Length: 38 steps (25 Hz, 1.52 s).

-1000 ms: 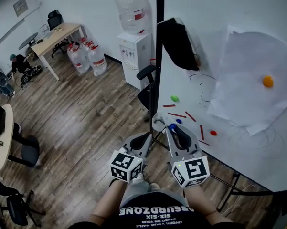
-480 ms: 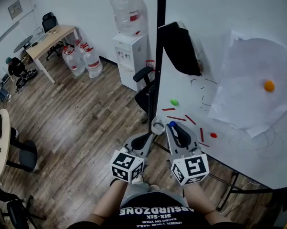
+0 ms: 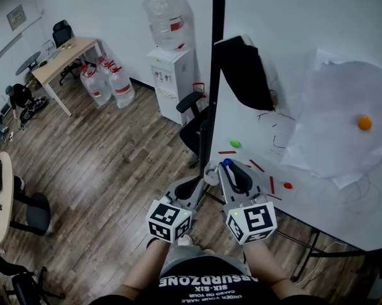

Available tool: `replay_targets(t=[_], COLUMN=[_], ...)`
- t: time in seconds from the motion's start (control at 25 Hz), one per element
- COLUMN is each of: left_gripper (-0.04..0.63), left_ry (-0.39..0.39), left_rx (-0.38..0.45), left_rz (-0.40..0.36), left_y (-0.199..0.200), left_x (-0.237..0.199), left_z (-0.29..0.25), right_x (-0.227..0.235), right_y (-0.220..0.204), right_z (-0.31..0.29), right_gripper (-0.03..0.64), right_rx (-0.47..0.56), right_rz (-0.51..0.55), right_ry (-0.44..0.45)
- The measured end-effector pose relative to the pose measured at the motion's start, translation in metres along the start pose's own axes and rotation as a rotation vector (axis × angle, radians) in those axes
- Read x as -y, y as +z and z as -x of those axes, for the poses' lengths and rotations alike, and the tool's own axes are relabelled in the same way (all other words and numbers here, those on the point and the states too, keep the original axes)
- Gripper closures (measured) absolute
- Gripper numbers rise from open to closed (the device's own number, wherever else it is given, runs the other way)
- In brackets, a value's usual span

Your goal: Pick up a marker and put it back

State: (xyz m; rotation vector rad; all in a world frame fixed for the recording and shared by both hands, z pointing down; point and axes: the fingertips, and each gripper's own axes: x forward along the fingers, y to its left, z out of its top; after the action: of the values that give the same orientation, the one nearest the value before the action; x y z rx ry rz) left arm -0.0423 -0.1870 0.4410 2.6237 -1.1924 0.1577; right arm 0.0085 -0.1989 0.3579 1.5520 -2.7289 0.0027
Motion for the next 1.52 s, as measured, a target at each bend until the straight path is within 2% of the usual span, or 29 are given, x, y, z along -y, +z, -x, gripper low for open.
replay_targets(t=[0.48,1.52], left_gripper=[0.589,0.589], left_ry=[-0.016,-0.026], left_rx=[-0.004,-0.020], left_rz=[0.009,0.022], left_y=[0.003,-0.004], left_x=[-0.017,-0.021], left_z=[-0.008,-0.015], right_x=[0.005,0.021], right_y=[-0.017,-0.097], right_z=[-0.018,-0.030], right_gripper=[0.552,0.552], right_rx=[-0.054,-0.225], right_rz=[-0.007,-0.047], right_ry=[-0.029,-0.053])
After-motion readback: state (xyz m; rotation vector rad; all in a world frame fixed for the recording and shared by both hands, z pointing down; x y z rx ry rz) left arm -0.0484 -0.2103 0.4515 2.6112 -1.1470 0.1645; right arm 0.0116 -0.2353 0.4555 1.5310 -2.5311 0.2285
